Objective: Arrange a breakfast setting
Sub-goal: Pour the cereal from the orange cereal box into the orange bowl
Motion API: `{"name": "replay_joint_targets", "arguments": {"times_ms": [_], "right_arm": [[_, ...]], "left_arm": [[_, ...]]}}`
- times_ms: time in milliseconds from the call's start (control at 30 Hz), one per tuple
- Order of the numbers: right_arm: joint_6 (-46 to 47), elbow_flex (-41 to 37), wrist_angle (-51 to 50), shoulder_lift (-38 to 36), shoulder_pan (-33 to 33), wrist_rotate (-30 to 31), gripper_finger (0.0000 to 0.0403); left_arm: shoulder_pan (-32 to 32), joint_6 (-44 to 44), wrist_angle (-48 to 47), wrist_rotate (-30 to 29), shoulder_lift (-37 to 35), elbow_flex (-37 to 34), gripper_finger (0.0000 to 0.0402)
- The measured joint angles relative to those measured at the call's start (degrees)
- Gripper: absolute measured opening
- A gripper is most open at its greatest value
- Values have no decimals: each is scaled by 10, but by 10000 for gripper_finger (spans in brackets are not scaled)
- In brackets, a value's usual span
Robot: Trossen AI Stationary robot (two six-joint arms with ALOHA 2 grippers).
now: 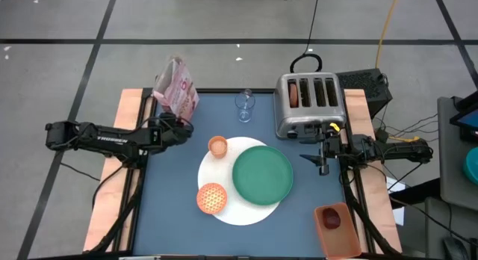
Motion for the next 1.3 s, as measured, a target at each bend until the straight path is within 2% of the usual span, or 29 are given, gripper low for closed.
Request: {"name": "replay_joint_targets", "arguments": {"times_ms": [500,733,967,1300], "right_arm": [[0,0,0,0,0,0,222],[2,0,0,0,0,0,222],[2,0,0,0,0,0,222],[2,0,0,0,0,0,222]], "left_arm": [[0,81,7,-2,-1,75,160],[0,74,8,-1,-1,77,159],[0,75,8,1,-1,77,129],[0,75,9,10,-1,77,126]]}}
